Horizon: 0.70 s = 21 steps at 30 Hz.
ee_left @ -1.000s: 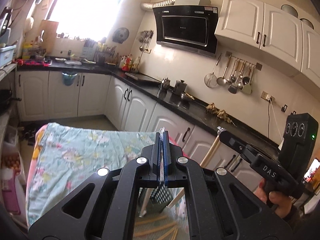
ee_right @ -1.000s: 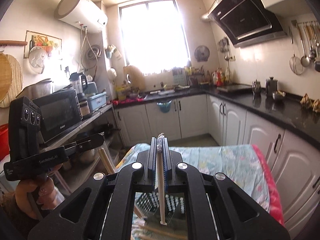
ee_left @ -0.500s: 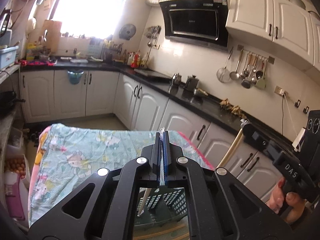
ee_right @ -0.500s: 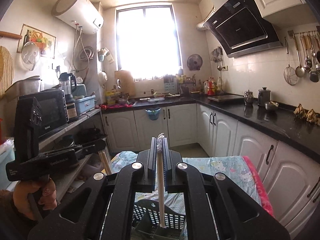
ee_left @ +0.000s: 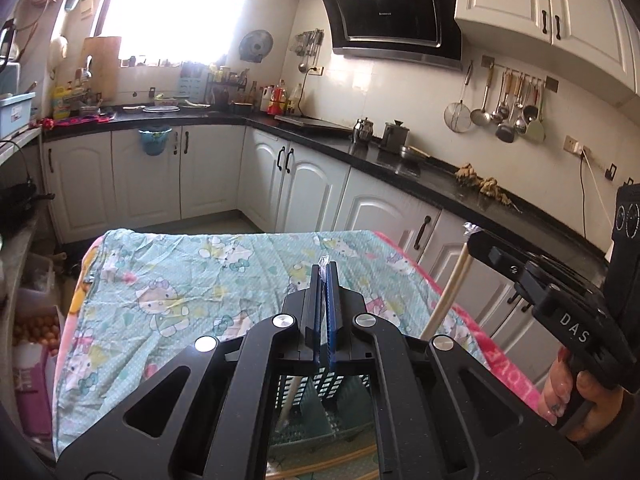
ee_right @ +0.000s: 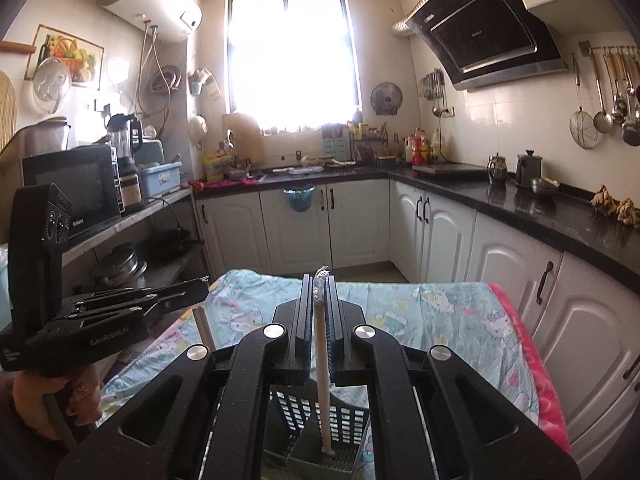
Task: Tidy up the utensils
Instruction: 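Lower the chopstick into the caddy and open the right gripper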
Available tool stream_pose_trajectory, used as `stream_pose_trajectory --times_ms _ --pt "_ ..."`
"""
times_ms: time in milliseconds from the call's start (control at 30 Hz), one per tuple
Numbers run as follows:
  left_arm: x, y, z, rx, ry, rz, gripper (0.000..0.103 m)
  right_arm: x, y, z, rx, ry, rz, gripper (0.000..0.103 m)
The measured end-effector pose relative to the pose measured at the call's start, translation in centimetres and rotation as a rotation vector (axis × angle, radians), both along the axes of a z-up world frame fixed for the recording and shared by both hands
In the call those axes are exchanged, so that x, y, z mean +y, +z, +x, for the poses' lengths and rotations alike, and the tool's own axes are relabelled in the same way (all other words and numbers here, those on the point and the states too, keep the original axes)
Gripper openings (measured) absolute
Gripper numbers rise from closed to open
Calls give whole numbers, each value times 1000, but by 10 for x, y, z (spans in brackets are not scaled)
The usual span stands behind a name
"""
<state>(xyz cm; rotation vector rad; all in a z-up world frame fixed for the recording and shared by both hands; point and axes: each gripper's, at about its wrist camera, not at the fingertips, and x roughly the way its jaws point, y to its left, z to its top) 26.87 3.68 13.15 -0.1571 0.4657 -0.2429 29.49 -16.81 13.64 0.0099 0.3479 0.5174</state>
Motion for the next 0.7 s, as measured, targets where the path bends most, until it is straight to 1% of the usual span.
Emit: stream_pose_trajectory --times_ms 200,400,467,533,600,667,700 --pt "-3 -13 2 17 -8 6 0 8 -16 2 25 -15 -27 6" --pt "-1 -25 4 46 -18 -12 1 9 -29 6 55 -41 -43 8" --pt "-1 -28 3 53 -21 -16 1 8 -30 6 65 -47 -39 13" --pt "-1 -29 2 58 -20 -19 1 6 -32 6 66 -55 -35 23" --pt "0 -31 2 61 -19 -18 1 4 -33 5 66 -63 -36 29" --pt "0 -31 1 67 -13 -14 5 1 -34 5 69 -68 -35 33" --pt "1 -32 0 68 -11 -17 10 -1 -34 4 71 -68 -32 36"
